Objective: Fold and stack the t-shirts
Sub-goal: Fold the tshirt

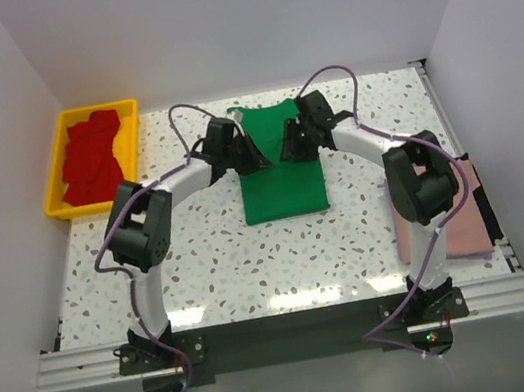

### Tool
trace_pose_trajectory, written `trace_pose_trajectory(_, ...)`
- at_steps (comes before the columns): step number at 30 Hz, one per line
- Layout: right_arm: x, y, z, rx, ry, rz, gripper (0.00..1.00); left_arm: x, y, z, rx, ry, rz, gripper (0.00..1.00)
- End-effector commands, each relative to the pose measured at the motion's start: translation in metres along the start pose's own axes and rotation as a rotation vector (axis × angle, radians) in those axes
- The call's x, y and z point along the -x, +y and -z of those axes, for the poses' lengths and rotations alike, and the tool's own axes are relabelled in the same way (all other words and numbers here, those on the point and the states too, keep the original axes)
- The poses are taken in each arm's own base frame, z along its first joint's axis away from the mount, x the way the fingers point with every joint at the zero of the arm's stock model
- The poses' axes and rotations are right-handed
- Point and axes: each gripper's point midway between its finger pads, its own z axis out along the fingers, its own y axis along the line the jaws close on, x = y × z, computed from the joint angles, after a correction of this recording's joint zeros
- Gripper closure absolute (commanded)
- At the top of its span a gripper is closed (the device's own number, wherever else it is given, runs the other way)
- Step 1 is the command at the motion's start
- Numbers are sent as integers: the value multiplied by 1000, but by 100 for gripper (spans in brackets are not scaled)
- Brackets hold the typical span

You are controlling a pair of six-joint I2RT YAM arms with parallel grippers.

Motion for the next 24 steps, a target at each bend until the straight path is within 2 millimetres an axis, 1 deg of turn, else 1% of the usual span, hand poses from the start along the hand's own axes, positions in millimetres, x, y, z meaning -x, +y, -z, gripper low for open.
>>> trace_pose_trajectory(1,27,-13,-9,-63,-41,47,54,20,0,-17,-13,-10,-25,88)
trace_pose_trajectory(2,26,-14,-13,-68,-25,49,55,14,11,-28,4,17,-18,88)
trace_pose_trajectory(3,30,-15,-19,-73,-24,51,55,19,7,-33,-7,14,-26,89)
trace_pose_trajectory(4,32,-17,-23,-86,-24,61,55,18,11,-37,-3,22,-21,89)
trace_pose_trajectory(5,32,-20,-25,-98,-11,64,55,12,22,-46,18,46,-9,89)
trace_pose_trajectory(6,34,-22,-33,-108,-6,70,55,17,25,-48,23,38,1,89)
trace_pose_trajectory(7,33,-28,-35,-135,2,72,56,17,30,-50,31,39,8,89)
trace_pose_trajectory(8,38,-29,-37,-140,-3,70,56,15,37,-52,46,44,22,89)
trace_pose_trajectory(9,34,-36,-44,-156,12,68,56,15,43,-52,61,41,32,89)
trace_pose_trajectory(11,34,-48,-47,-180,20,54,57,11,52,-49,83,47,50,89)
trace_pose_trajectory(12,33,-50,-47,-181,25,51,57,11,58,-48,98,42,59,89)
trace_pose_trajectory(13,34,-54,-49,-181,18,42,57,13,59,-46,94,32,62,88)
trace_pose_trajectory(14,31,-61,-49,-176,31,26,57,8,64,-46,98,42,72,88)
trace_pose_trajectory(16,31,-63,-49,-159,27,7,57,9,66,-44,90,43,80,88)
trace_pose_trajectory(18,31,-69,-50,-170,29,1,57,9,64,-43,72,47,82,88)
trace_pose_trajectory(19,31,-70,-50,-172,31,1,57,13,58,-40,56,33,74,86)
trace_pose_trajectory(22,32,-77,-49,-177,35,-10,57,25,58,-33,54,5,74,84)
trace_pose_trajectory(23,32,-80,-49,-177,37,-16,57,26,62,-32,58,3,85,84)
trace_pose_trajectory(24,32,-80,-49,-173,39,-18,57,32,67,-28,60,-4,99,84)
